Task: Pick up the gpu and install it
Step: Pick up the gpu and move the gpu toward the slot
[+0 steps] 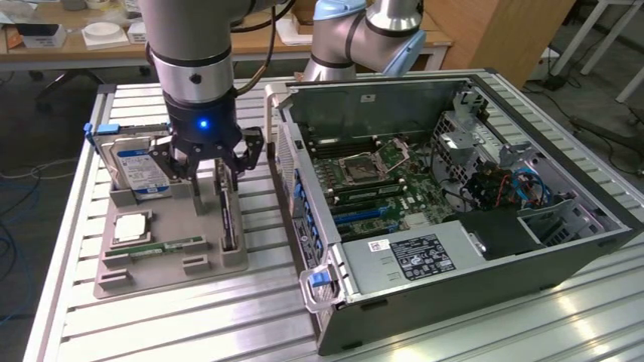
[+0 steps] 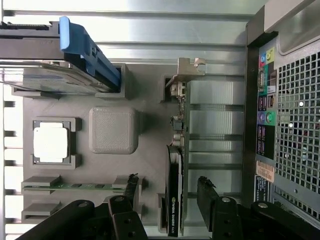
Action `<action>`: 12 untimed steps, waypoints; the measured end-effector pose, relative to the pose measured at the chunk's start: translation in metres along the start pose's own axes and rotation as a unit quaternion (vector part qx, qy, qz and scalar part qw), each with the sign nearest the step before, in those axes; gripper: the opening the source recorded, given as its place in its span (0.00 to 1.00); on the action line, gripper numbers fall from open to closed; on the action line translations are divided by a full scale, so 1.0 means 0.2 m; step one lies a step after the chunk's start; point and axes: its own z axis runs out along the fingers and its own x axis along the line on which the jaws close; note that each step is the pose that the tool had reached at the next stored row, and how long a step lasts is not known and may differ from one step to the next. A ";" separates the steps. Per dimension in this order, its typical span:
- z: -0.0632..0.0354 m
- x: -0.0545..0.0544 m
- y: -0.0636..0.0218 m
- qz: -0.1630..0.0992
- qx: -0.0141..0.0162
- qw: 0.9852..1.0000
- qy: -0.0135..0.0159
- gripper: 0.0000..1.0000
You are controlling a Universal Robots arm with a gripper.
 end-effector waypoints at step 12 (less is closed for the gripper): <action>0.055 -0.03 -0.018 0.010 0.000 1.000 0.000 0.59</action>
